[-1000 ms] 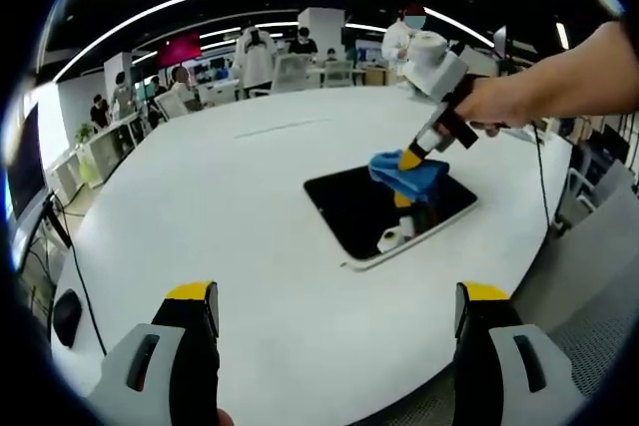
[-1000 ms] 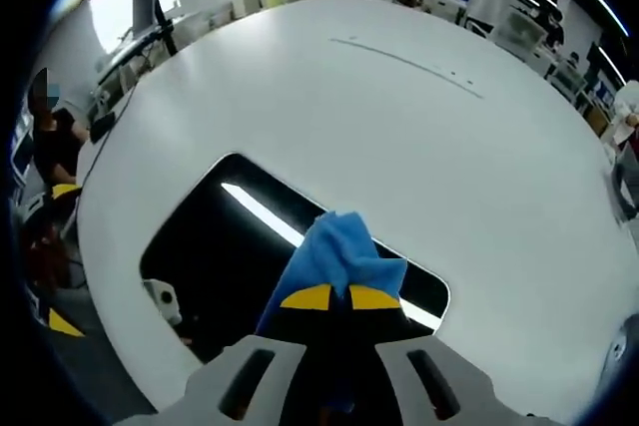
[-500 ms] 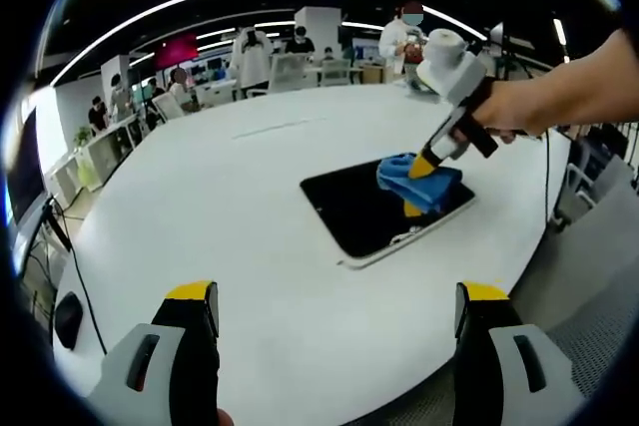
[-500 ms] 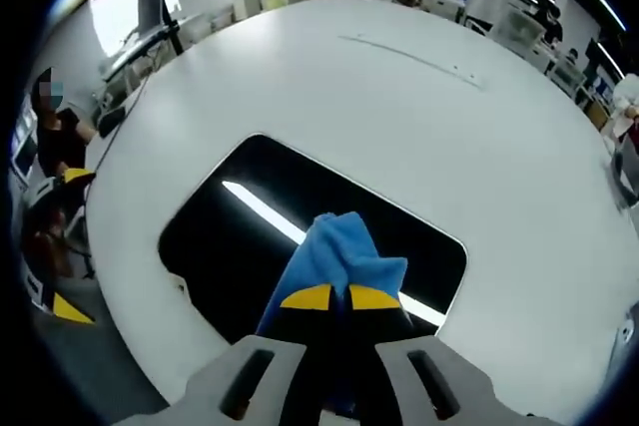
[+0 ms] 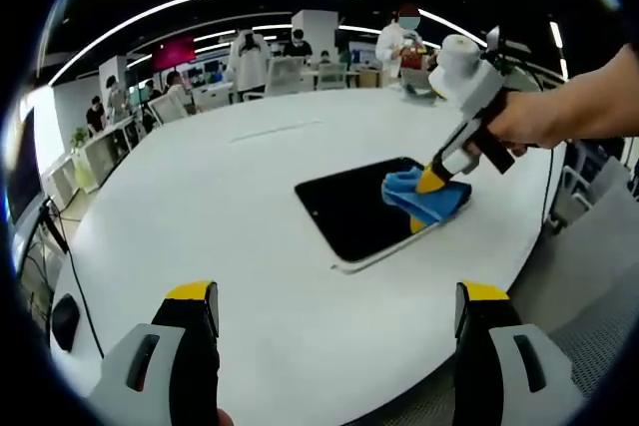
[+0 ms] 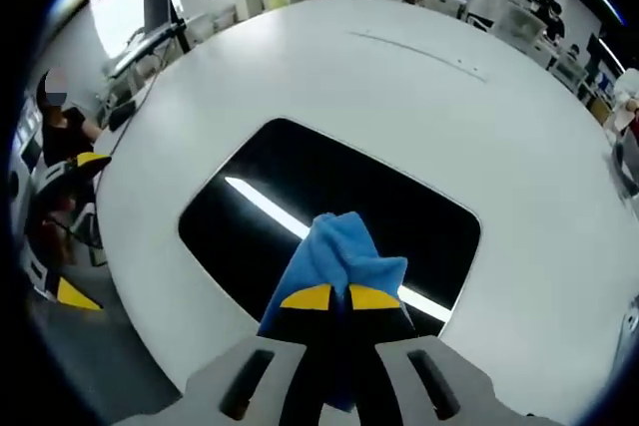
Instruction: Wipe the mirror surface with the cleaning cloth until all visible marks leave the cleaned area.
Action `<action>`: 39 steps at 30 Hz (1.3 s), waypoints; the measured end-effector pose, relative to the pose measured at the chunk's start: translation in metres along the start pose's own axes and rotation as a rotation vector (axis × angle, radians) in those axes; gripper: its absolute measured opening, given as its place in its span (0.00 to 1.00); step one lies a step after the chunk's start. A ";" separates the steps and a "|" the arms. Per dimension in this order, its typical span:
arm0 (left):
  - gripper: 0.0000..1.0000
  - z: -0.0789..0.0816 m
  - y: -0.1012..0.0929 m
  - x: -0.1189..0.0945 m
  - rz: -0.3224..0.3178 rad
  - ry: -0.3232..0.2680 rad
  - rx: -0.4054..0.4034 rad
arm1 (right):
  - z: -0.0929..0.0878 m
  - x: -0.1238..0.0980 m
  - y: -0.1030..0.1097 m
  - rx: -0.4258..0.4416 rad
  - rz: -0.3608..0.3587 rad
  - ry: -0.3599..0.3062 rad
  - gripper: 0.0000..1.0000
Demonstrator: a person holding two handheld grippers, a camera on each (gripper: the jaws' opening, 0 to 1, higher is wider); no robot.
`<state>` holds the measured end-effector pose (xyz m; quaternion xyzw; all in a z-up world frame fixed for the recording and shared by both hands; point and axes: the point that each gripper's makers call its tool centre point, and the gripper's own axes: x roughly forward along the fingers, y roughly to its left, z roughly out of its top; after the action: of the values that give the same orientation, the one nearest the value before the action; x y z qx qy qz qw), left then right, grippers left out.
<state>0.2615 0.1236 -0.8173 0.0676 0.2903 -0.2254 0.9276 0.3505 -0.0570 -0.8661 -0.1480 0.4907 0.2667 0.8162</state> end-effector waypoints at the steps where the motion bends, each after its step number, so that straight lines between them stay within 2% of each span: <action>1: 0.99 0.000 0.000 0.000 0.001 0.001 -0.001 | -0.001 0.000 0.001 0.001 0.001 0.000 0.00; 9: 0.99 -0.001 0.000 -0.001 0.001 0.003 0.001 | -0.012 -0.006 0.010 0.029 0.027 -0.013 0.00; 20: 0.99 0.000 0.000 0.000 -0.001 0.000 0.000 | -0.023 -0.011 0.023 0.012 0.044 -0.014 0.00; 39: 0.99 0.000 0.000 0.001 -0.004 -0.002 -0.011 | -0.027 -0.013 0.026 0.029 0.086 -0.006 0.00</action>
<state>0.2624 0.1235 -0.8177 0.0619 0.2906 -0.2256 0.9278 0.3114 -0.0533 -0.8669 -0.1144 0.4980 0.2947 0.8075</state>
